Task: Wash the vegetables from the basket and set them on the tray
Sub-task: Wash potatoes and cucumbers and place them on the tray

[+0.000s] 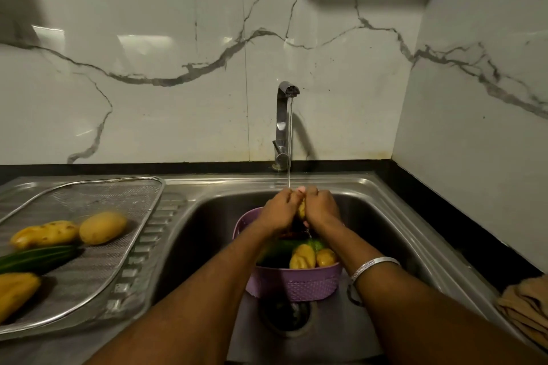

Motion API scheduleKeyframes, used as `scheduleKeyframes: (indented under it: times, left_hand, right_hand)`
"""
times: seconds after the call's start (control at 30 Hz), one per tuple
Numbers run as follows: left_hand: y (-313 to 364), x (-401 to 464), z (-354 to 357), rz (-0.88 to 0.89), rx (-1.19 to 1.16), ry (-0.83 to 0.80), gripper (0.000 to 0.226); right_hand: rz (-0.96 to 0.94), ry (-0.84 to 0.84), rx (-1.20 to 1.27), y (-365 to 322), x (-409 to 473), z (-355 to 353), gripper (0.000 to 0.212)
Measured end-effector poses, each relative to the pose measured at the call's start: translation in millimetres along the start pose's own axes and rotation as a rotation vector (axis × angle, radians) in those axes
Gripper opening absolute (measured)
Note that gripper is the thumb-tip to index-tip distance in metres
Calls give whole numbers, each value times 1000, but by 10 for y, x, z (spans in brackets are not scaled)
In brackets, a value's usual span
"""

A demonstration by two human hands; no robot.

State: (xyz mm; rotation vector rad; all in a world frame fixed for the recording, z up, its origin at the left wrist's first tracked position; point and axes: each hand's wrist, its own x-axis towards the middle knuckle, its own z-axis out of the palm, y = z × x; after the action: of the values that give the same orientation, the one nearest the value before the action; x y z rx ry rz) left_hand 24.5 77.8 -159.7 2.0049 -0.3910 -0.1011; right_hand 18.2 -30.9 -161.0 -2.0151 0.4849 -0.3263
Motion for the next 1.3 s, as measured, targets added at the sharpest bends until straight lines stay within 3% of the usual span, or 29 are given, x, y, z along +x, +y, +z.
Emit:
scheduleKeyframes:
  times: [0.1,0.2,0.3,0.43,0.5,0.6,0.7,0.8,0.97,1.07,1.2,1.3]
  left_hand:
    - [47,-68,-17,-72,-96,-165,35]
    - [-30,-71,-13,-98,-143,-194,32]
    - [-96,-65,45,-102,-260,-51,29]
    - [-99,-59,85,-65,-167,165,38]
    - [-108,-38,52,-73,-224,197,46]
    - [-101,-14,15,-89,-355,130,51]
    - [-60,-65,-22,-68,-418,-19,27]
    - [-87,-83,-20,-37,-382,-115,22]
    - [-112,-74,80,8,-25,83,30]
    - [-81,-77,103,0,61,140,32]
    - [-97,-53,109,-30,-46,241,40]
    - [-122,-7,45,-61,-223,184,37]
  right_hand:
    - [14,-11,-64,54,21,-60,54]
    - [40,-53,-26,62,29,-54,51]
    - [53,-95,24,26,12,-17,45]
    - [-50,-57,22,-14,4,91,47]
    - [-87,-48,-1,-29,-2,138,49]
    - [-63,-46,-8,-43,10,147,55]
    - [58,-44,65,-31,45,89,57]
    - [146,-74,135,-32,21,6,55]
    - [120,-150,90,-17,-49,2,62]
    - [98,-162,65,-32,-62,-23,65]
    - [27,-221,51,-66,-114,48,65]
    - [37,-228,75,-57,-129,108,62]
